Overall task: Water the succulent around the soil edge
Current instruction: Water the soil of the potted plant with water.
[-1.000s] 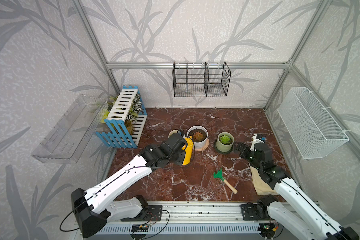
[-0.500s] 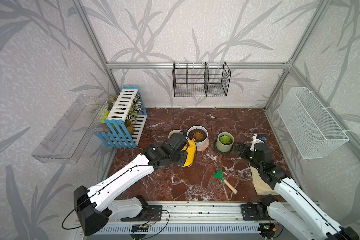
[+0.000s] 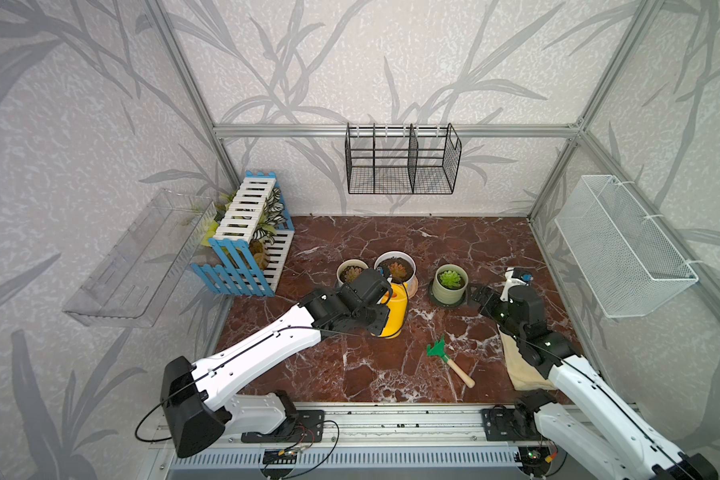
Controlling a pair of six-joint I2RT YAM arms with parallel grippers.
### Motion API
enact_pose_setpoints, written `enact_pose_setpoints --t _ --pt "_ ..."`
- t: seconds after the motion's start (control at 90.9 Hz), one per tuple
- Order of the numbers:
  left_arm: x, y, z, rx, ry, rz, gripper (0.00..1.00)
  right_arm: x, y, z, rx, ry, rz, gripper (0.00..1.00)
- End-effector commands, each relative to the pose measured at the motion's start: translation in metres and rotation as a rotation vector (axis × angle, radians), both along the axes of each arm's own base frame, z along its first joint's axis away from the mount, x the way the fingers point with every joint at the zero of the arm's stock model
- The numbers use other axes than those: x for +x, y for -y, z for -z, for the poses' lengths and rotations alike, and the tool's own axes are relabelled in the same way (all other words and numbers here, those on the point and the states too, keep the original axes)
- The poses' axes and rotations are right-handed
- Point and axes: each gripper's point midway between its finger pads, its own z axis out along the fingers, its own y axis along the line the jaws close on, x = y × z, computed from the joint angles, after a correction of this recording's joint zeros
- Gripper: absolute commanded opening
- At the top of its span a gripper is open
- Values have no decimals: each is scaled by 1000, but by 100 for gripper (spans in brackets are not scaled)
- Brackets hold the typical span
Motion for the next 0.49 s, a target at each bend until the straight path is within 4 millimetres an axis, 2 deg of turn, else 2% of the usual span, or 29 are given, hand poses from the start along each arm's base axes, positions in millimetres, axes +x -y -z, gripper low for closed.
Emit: enact_pose_setpoints --t 0.0,0.165,0.484 --pt "9 10 -18 -43 56 11 0 1 3 0 -1 3 15 98" --pt "11 2 -18 -28 64 -23 0 1 2 0 1 2 14 98" --pt "8 -28 -21 -13 96 -106 0 0 2 0 4 1 11 98"
